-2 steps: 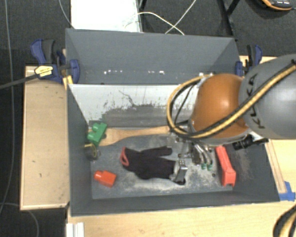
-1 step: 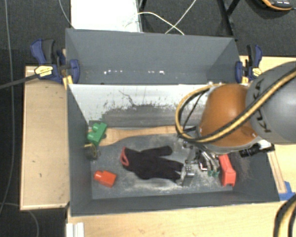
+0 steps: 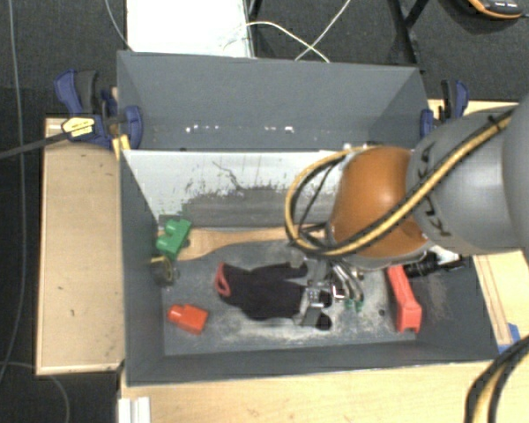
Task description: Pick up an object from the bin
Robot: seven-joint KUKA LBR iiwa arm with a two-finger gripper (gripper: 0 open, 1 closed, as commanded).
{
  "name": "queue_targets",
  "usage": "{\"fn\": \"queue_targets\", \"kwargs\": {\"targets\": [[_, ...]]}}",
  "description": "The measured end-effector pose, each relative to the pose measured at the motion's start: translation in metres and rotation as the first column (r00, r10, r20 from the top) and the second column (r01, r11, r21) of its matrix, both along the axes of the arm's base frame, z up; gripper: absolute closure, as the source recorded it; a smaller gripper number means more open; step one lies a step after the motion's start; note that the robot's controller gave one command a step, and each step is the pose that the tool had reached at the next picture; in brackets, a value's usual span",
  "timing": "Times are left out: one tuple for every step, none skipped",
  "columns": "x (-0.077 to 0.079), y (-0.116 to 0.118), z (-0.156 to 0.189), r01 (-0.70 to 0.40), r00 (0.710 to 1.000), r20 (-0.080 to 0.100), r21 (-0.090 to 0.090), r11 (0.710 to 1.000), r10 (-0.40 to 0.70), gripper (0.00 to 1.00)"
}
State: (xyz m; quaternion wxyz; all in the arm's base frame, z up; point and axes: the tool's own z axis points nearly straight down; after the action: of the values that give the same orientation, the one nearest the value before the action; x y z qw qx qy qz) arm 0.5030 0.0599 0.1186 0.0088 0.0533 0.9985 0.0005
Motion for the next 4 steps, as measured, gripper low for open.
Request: {"fn": "queue_targets", "kwargs": {"targets": [[0.016,-0.056,-0.049,-0.320,0.947,-0.004,-0.009,0.947,0.320,0.00],[0.015,-0.049,-0.048,-0.289,0.957,-0.002,-0.007,0.957,0.289,0.00],[-0.019,-0.024,-0.048,-0.510,0.860,-0.001,-0.011,0.860,0.510,0.00],[0.004,0.033,-0.040,-0.131,0.991,0.002,-0.003,0.991,0.131,1.00]]}}
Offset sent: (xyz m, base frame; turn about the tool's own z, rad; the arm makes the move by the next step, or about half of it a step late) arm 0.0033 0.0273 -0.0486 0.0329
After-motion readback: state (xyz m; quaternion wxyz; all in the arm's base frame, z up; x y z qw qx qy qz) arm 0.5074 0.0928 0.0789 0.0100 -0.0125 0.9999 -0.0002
